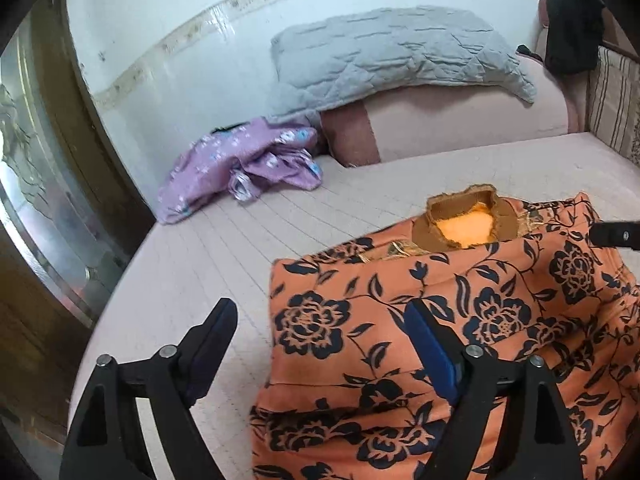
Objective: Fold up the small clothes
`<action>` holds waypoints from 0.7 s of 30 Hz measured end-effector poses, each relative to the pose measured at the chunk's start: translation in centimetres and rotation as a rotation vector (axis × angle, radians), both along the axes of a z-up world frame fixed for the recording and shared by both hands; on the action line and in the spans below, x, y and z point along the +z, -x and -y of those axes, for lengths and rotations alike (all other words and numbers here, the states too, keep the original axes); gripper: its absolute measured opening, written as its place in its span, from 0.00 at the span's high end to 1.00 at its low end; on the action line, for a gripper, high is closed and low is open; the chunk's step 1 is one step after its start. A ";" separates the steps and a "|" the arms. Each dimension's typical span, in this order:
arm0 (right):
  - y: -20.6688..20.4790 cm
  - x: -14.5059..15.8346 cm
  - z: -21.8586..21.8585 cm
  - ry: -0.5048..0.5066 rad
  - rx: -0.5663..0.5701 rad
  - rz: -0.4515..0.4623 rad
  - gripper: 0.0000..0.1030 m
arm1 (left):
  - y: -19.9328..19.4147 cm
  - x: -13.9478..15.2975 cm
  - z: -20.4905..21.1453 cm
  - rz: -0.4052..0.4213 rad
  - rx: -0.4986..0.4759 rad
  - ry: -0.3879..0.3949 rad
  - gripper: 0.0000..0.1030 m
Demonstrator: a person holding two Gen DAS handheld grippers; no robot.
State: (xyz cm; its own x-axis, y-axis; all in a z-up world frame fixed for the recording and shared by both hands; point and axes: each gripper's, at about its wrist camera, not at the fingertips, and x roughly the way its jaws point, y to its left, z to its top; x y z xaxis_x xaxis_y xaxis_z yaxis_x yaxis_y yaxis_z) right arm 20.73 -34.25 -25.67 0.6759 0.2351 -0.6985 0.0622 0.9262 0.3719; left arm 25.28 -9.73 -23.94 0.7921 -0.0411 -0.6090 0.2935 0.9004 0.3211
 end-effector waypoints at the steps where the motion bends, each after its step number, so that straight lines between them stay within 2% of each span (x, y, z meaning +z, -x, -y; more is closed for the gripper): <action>1: 0.0 -0.2 0.1 0.003 -0.006 -0.017 0.92 | 0.0 0.0 -0.1 0.008 0.002 0.000 0.14; 3: 0.3 -0.4 0.3 0.016 -0.021 -0.032 0.92 | 0.2 0.3 -0.2 0.017 0.009 -0.002 0.14; 5: 1.1 0.8 0.4 0.033 -0.045 0.051 0.92 | 0.4 0.8 -0.4 0.030 0.021 0.009 0.13; 8: 4.7 4.9 0.9 0.078 -0.131 0.346 0.91 | 0.5 1.5 -0.8 0.045 0.034 0.043 0.13; 9: 5.6 5.5 0.9 0.092 -0.155 0.400 0.81 | 0.6 1.6 -0.9 0.048 0.037 0.050 0.13; 10: 6.5 6.0 1.2 0.104 -0.184 0.466 0.30 | 0.6 1.8 -0.9 0.054 0.043 0.060 0.13; 11: 7.0 6.0 1.4 0.105 -0.201 0.493 0.01 | 0.5 2.0 -1.0 0.058 0.050 0.071 0.13; 13: 7.0 5.1 2.6 0.065 -0.279 0.505 0.00 | 0.3 2.3 -1.1 0.059 0.059 0.091 0.13; 15: 5.4 3.9 4.4 -0.044 -0.275 0.402 0.00 | 0.2 2.5 -1.2 0.054 0.068 0.110 0.13; 17: 4.6 3.1 5.4 -0.104 -0.296 0.360 0.00 | 0.2 2.7 -1.3 0.057 0.075 0.120 0.13; 21: 4.2 3.0 5.9 -0.050 -0.323 0.362 0.00 | 0.6 3.1 -1.7 0.071 0.080 0.120 0.13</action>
State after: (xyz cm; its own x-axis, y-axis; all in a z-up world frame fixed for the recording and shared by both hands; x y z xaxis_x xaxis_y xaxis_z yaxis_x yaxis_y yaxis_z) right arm 16.58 -40.20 -22.65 0.9173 0.0005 -0.3983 0.2021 0.8611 0.4666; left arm 24.72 -8.06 -20.88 0.8368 -0.0453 -0.5456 0.1996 0.9532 0.2270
